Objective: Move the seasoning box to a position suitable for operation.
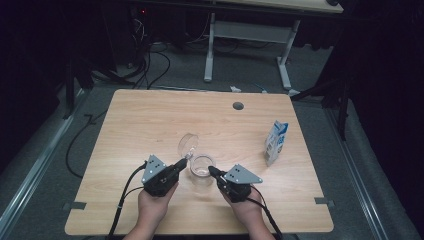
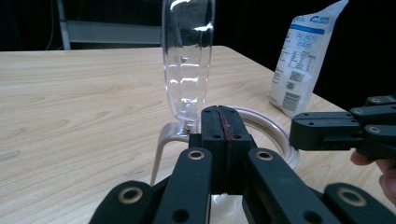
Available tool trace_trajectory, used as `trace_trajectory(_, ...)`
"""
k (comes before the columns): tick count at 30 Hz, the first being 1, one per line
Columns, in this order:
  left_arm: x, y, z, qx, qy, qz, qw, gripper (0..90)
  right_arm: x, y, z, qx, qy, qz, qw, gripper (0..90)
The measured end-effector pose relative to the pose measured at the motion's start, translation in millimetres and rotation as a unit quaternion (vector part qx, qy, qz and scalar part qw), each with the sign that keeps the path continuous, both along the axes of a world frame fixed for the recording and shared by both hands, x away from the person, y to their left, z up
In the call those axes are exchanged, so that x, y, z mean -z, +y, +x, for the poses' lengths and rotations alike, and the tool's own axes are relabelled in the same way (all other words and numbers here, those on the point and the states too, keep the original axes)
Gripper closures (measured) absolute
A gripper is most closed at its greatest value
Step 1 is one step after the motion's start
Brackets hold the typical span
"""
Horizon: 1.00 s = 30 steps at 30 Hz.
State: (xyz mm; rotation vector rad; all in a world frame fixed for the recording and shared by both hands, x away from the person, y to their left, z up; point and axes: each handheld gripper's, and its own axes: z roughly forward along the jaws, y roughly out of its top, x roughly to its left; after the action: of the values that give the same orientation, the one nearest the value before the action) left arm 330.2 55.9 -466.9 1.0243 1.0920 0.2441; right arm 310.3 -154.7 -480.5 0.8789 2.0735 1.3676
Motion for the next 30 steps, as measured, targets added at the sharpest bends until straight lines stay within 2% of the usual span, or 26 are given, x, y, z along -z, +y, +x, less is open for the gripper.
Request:
trace_trajectory(5, 1.8, 1.9, 1.1, -0.001, 0.001, 0.006, 1.0000, 89.7, 0.0, 0.1, -0.2, 0.000, 0.001, 0.000, 1.0000, 90.0)
trace_trajectory(12, 2.2, 4.0, -1.6, 0.003, 0.001, 0.003, 1.0000, 87.5, 0.0, 0.1, -0.2, 0.000, 0.001, 0.000, 1.0000, 89.6)
trace_trajectory(15, 1.7, 7.7, -5.0, 0.006, -0.001, 0.008, 0.9999, 85.8, -0.8, -0.5, -0.1, 0.003, -0.001, -0.001, 1.0000, 85.2)
trace_trajectory(21, 10.2, 22.8, -6.7, 0.003, 0.005, 0.043, 0.9991, 78.9, -5.7, -11.3, 0.9, 0.021, -0.005, 0.014, 0.9997, 78.1)
trace_trajectory(23, 15.9, 31.5, -6.0, -0.004, 0.007, 0.062, 0.9980, 75.2, -5.4, -17.3, 2.4, 0.030, 0.001, 0.019, 0.9994, 76.2)
trace_trajectory(30, 32.5, 65.5, -0.6, -0.031, 0.029, 0.100, 0.9941, 62.5, 0.0, -33.0, 8.1, 0.061, 0.015, 0.023, 0.9978, 69.1)
